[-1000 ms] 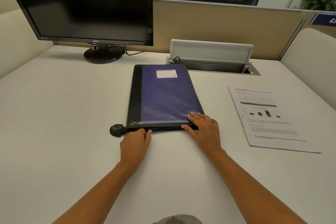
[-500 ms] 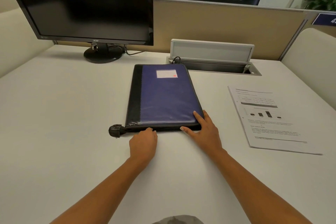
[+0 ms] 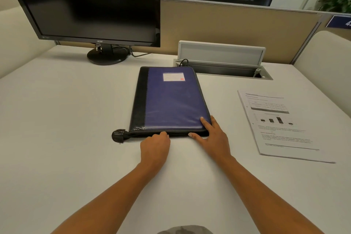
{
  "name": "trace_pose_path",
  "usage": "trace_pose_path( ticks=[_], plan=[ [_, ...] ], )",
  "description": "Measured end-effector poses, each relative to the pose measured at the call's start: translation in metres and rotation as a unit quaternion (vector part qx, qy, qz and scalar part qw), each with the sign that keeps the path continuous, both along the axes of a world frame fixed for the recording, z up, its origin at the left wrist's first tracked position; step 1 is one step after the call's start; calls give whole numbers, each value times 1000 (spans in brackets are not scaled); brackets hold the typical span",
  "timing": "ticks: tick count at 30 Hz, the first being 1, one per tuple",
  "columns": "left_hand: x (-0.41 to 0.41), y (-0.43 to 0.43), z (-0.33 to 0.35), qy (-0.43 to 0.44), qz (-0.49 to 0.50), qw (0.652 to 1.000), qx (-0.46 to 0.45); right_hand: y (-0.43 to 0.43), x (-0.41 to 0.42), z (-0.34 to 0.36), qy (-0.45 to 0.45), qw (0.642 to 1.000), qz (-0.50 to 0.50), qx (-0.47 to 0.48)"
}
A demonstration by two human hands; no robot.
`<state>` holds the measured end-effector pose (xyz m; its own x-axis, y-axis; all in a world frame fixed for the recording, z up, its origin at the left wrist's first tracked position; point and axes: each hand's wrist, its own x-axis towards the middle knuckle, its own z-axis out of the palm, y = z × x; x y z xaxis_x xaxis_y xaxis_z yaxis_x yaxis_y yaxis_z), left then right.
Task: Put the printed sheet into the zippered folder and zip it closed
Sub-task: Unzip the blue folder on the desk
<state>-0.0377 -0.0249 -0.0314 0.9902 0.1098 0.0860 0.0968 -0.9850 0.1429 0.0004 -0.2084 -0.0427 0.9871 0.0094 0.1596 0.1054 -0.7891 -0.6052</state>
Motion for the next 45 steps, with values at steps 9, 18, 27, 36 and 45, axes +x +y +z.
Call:
trace_pose_path(
  ticks=[9,18,27,36,45],
  plan=[
    [-11,30,3,-35,56,997,-33,1,-2,3,-3,1000,-5,-26],
    [-26,73,3,-63,93,993,-25,1,-3,4,-3,999,-9,-36],
    [-45,108,6,-50,150,987,-27,1,-1,3,-11,999,-14,-45],
    [-43,109,11,-36,163,984,-63,0,-1,2,-9,999,-10,-36],
    [-43,112,13,-77,230,961,-131,-3,-1,3,-16,1000,6,23]
  ],
)
